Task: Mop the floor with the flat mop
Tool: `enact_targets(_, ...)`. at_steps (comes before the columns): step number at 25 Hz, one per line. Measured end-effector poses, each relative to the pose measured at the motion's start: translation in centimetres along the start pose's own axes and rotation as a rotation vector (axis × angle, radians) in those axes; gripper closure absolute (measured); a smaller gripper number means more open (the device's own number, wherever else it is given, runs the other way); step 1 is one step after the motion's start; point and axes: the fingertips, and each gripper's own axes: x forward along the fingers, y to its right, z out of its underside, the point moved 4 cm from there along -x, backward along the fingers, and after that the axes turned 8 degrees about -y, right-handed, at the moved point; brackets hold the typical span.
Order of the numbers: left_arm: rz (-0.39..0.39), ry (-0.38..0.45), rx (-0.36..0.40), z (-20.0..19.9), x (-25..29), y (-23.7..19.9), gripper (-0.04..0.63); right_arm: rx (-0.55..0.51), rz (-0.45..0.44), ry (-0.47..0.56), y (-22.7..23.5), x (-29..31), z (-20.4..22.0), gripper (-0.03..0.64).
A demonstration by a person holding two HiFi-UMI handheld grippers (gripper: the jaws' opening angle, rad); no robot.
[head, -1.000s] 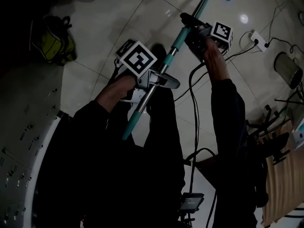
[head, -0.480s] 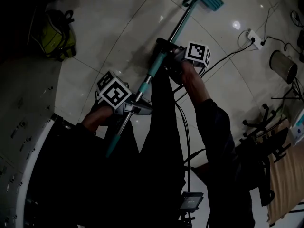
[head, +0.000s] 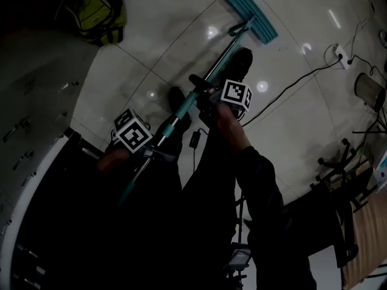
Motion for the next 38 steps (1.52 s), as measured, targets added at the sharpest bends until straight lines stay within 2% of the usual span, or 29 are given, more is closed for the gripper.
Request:
enact_targets(4,0.027,-0.009,-0.016,5.2,0.5,-2.3,0.552,0.013,0.014,-0.017,2.1,3.2,4.9,0.440)
enact_targets(6,0.032,0.000,-0.020,6.5,0.4,-3.2,0.551,0.023,0.013,-0.021,3.1,4.3,6.3,0.440)
enact_targets(10,0.056,0.032,-0.016,6.1,-0.8,-4.0,0.543,0.045,-0.002,0.009,3.9,5.2,6.1,0.439)
enact_targets(16,0.047,0.003,-0.018,3.8,-1.4,-4.3,0.546,0.046,-0.001,0.043,4.0,4.5,3.3,0.442)
enact_targets(19,0.062,0.009,-0.018,1.0,-1.0,-3.3,0.548,0.050,0.003,0.058,3.7,2.9,0.9,0.442)
enact_targets(24,0.120,0.071,-0.030,-6.6,0.2,-0.3,0.548,0.061,-0.003,0.092,2.6,-1.3,-5.6,0.445)
enact_targets(31,0.088,0.059,-0.028,-17.1,1.5,3.7,0.549,0.046,0.007,0.059,0.2,-6.7,-15.2,0.447)
enact_targets(36,0.100,0.133,-0.029,-26.2,1.4,6.9,0.556,0.050,-0.025,0.064,-1.8,-11.1,-23.2,0.449)
enact_targets(38,0.082,0.136,-0.036,-29.7,1.2,7.8,0.557,0.043,-0.025,0.071,-2.4,-12.7,-26.7,0.449)
